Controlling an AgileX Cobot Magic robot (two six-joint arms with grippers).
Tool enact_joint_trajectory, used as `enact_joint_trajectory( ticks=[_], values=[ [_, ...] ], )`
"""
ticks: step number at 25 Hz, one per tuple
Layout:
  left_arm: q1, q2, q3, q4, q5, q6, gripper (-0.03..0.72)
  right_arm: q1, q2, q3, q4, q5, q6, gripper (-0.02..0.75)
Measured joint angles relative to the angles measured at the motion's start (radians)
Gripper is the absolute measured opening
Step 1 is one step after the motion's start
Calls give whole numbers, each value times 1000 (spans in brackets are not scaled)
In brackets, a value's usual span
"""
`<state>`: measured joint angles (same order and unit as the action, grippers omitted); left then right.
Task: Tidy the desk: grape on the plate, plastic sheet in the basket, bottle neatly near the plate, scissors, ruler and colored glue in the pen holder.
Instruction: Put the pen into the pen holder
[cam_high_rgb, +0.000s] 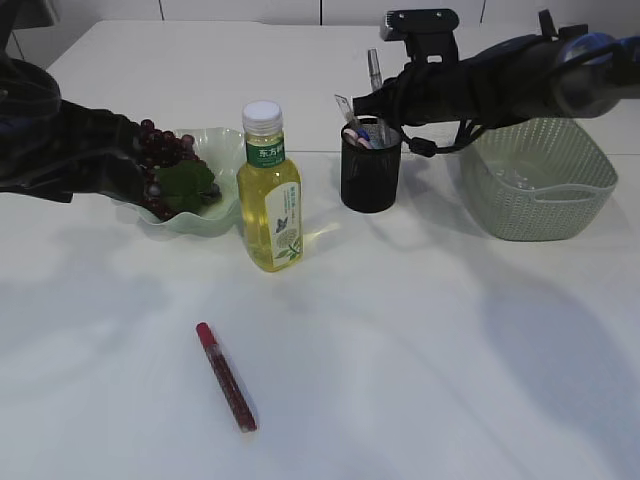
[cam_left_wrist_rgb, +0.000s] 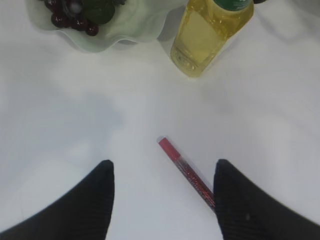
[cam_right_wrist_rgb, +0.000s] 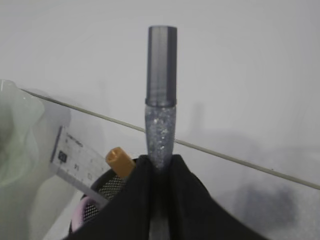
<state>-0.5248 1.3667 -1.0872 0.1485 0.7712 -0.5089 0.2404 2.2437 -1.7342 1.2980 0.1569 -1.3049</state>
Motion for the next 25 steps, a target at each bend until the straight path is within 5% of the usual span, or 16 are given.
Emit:
enact_joint_trajectory(
  ticks=[6, 14, 25],
  values=[
    [0, 0, 0, 0, 0, 0, 452, 0, 22, 0, 36, -13, 0, 90],
    [0, 0, 0, 0, 0, 0, 445, 0, 24, 0, 52, -17, -2, 273],
    [0, 0, 0, 0, 0, 0, 438, 0, -24, 0, 54, 1, -6, 302]
  ],
)
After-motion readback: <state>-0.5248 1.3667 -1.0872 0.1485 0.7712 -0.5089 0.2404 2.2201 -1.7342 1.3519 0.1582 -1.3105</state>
